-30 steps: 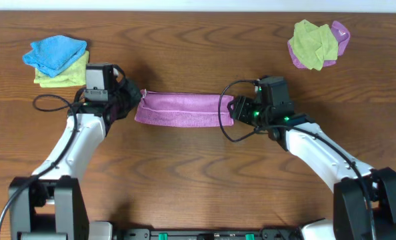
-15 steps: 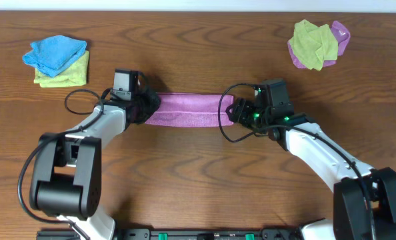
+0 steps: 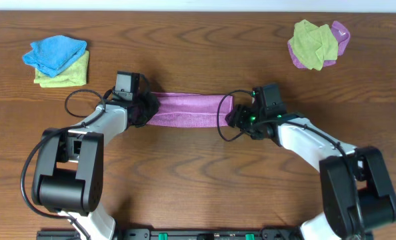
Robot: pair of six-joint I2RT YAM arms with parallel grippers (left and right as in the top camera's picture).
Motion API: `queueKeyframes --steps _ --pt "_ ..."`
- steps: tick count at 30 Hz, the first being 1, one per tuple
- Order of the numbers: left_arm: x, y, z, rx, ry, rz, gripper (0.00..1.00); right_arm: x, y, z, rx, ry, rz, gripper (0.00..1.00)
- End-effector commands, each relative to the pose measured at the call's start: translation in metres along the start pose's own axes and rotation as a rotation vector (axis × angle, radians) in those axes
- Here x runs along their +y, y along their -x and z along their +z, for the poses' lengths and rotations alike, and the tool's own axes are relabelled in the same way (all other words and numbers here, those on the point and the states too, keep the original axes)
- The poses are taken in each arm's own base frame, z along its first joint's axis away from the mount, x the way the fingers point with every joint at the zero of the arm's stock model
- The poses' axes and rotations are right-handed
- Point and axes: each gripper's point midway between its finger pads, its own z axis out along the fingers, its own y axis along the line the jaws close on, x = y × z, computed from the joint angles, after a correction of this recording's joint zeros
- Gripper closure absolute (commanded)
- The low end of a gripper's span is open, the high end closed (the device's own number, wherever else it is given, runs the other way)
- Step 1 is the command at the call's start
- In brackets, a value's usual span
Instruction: Fold the cloth
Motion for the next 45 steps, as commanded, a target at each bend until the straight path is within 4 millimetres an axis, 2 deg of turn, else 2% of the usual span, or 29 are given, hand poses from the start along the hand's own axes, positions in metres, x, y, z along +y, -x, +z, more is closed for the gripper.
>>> queueKeyframes --steps 1,6,10,13,16,22,29,34,41,45 --pt "0.006 0.007 0.002 -0.026 0.038 0.017 0.94 0.006 -0.004 0.008 0.009 0.008 0.010 0.34" --pt "0.006 0.006 0.002 -0.024 0.040 0.017 0.94 0.020 -0.007 0.020 0.000 0.045 0.001 0.36" --pt "0.007 0.006 0.002 -0.022 0.043 0.016 0.95 0.018 -0.014 0.028 0.018 0.033 0.001 0.40" --pt "0.008 0.005 0.002 -0.020 0.045 0.015 0.94 0.014 -0.014 0.031 0.012 0.014 0.002 0.53" --pt "0.008 0.005 0.002 -0.020 0.045 0.015 0.94 0.011 -0.005 0.031 -0.033 -0.006 -0.003 0.67" --pt "0.011 0.002 0.002 -0.008 0.060 0.011 0.94 0.029 0.015 0.029 -0.119 0.062 -0.032 0.99" --pt "0.012 0.001 0.002 -0.003 0.065 0.017 0.94 0.062 0.022 0.024 -0.143 0.203 -0.073 0.99" --pt "0.013 0.001 0.002 -0.004 0.065 0.025 0.94 0.079 0.016 0.017 -0.136 0.246 -0.104 0.99" --pt "0.013 0.001 0.002 -0.003 0.065 0.031 0.94 0.112 0.003 -0.004 -0.153 0.317 -0.174 0.99" --pt "0.012 0.001 0.002 -0.002 0.064 0.035 0.94 0.128 -0.007 -0.006 -0.144 0.344 -0.208 0.98"
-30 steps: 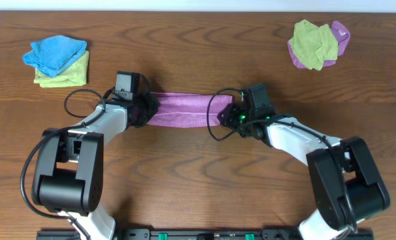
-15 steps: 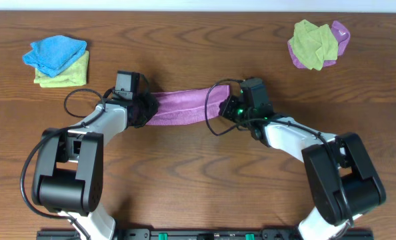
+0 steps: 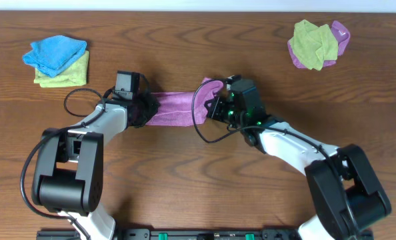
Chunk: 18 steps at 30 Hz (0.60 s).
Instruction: Fold the cloth
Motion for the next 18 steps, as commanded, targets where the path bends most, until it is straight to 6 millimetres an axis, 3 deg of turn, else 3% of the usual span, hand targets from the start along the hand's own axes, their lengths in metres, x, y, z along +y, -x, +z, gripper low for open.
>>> queueKeyframes --steps 1,13,18 --pt "0.009 0.002 0.003 -0.009 0.041 0.018 0.94 0.025 -0.005 -0.002 0.009 0.051 -0.044 0.99" --pt "0.008 -0.004 0.001 0.030 0.044 0.065 0.94 0.074 -0.006 0.000 0.003 0.119 -0.164 0.99" --pt "-0.005 0.005 -0.011 0.004 0.029 0.131 0.94 0.087 -0.014 0.000 0.024 0.128 -0.199 0.99"
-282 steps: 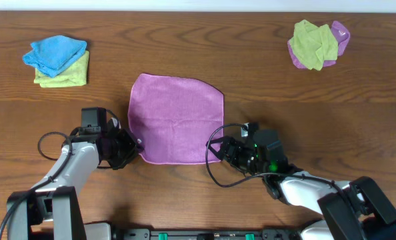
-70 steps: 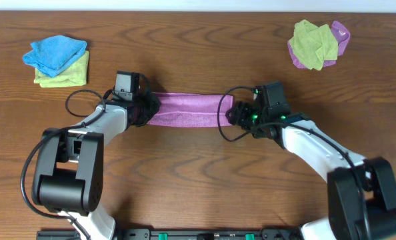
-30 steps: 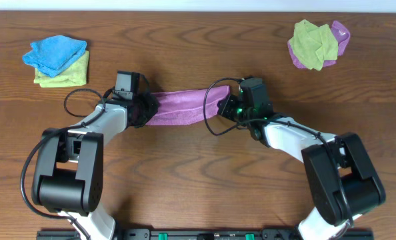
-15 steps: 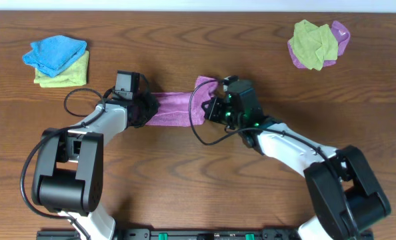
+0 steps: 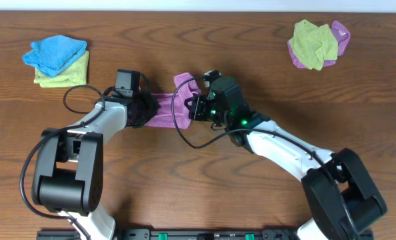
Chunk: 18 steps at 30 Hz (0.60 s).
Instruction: Fold the cloth
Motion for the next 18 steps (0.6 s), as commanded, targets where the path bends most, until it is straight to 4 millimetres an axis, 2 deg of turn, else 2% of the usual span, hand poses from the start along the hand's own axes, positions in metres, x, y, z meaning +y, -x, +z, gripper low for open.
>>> queueKeyframes --steps 1,7,12,18 --pt "-0.011 0.013 -0.011 -0.043 -0.008 0.076 0.94 0.025 0.004 -0.003 -0.012 0.040 -0.060 0.99" --pt "-0.019 0.019 -0.020 -0.046 -0.010 0.081 0.94 0.044 -0.002 0.000 -0.014 0.061 -0.105 0.99" --pt "-0.027 0.029 -0.031 -0.056 -0.011 0.113 0.94 0.042 -0.006 0.001 -0.008 0.044 -0.113 0.99" --pt "-0.032 0.054 -0.063 -0.127 0.017 0.151 0.94 0.038 -0.002 0.001 -0.029 0.020 -0.115 0.99"
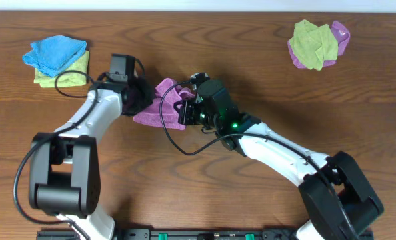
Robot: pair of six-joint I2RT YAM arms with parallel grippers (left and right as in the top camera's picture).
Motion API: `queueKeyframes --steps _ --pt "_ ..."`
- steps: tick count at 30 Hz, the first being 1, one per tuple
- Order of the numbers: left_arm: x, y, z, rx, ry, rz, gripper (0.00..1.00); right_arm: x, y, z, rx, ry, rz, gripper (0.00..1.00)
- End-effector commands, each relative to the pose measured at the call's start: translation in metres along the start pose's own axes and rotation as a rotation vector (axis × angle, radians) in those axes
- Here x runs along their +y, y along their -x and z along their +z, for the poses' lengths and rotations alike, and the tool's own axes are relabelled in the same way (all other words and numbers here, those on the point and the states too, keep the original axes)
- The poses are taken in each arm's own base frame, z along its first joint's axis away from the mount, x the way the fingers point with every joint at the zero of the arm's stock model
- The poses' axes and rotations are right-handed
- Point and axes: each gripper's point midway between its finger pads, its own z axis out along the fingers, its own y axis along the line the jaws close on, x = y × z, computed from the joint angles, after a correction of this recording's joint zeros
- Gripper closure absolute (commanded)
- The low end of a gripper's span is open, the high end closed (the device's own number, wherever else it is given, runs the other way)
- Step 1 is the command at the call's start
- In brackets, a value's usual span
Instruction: Fold the cloth
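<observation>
A purple cloth lies bunched and doubled over left of the table's middle. My left gripper sits at the cloth's left end, its fingers hidden under its own black body. My right gripper is at the cloth's right side, holding a raised flap of purple fabric that it has carried over the lower layer. The jaws of both are mostly covered by the wrists and the fabric.
A folded blue cloth on a yellow-green one lies at the far left. A crumpled green and purple pile lies at the far right. Bare wooden table surrounds the arms.
My right gripper has moved further left with the cloth's right end, now close to the left gripper. The left gripper has shifted slightly up and left, and the cloth is shorter and bunched.
The cloth lay stretched in a long strip between both grippers. Then my right gripper stood left of that place with its end, the strip shorter. Then the end stood raised over the middle. Now it lies near the left end, the cloth doubled.
</observation>
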Motion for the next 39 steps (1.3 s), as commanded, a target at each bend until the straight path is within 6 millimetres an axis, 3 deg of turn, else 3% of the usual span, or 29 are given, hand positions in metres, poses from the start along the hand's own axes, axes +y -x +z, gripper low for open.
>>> queueKeyframes --steps 1,7,14,25,30,39 --pt "-0.007 0.028 -0.031 -0.103 0.006 0.063 0.94 0.009 0.012 -0.005 -0.044 0.000 -0.032 0.99" --pt "0.013 0.043 -0.054 -0.145 0.049 0.029 0.94 0.011 0.017 -0.001 -0.056 0.004 -0.035 0.98" --pt "0.044 0.059 -0.077 -0.177 0.079 -0.059 0.94 0.019 0.026 0.022 -0.033 0.011 -0.045 0.99" --pt "0.078 0.075 -0.106 -0.230 0.107 -0.121 0.94 0.037 0.000 0.066 0.070 0.013 -0.101 0.99" --pt "0.088 0.079 -0.112 -0.241 0.116 -0.137 0.94 0.036 -0.012 0.073 0.094 0.007 -0.107 0.99" --pt "0.089 0.080 -0.112 -0.242 0.116 -0.140 0.94 0.033 -0.016 0.077 0.091 -0.010 -0.111 0.99"
